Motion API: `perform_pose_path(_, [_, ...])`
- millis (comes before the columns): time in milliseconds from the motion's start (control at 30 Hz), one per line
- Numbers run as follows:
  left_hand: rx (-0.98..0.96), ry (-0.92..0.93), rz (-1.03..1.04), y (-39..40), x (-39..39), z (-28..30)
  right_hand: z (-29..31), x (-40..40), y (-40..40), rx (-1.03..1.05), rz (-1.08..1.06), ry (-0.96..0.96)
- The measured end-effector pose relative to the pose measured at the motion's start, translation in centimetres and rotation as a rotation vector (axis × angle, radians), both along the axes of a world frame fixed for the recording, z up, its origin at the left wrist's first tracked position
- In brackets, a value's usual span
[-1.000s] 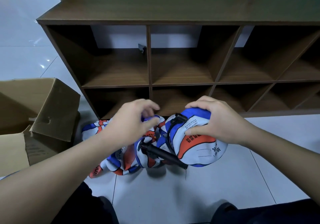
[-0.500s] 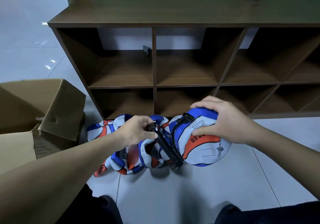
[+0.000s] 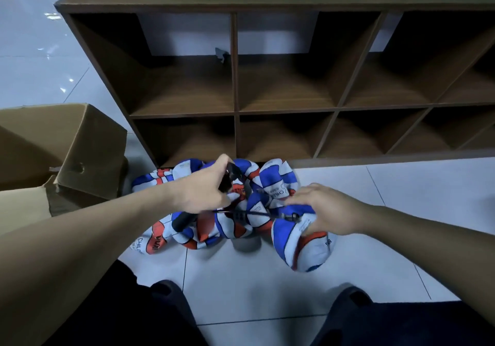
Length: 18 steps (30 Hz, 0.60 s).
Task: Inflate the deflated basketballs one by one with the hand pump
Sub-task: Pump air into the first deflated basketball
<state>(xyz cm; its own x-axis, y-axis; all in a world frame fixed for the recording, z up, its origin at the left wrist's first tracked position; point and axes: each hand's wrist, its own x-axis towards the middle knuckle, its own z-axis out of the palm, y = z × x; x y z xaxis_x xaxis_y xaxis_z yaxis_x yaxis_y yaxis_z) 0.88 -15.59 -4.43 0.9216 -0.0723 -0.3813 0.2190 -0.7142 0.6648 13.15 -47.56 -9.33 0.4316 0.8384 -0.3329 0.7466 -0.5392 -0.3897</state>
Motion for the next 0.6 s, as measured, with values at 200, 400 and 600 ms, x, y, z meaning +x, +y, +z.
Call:
perform_pose_path(200, [0.163,0.121,-0.226,-0.3,-0.6,-1.8,-7.6,-4.1,1.7,-0.216,0.41,-0.256])
perform_pose_path(400, [0.196,0.069,-0.213,-0.6,0.4,-3.1,-13.2,-5.8,2.4,-0.254,0.474,-0.263])
perform_pose_path(600, [0.126,0.076,-0.234,-0.2,1.2,-3.5,-13.0,-4.1,3.0,-0.191,0.183,-0.123])
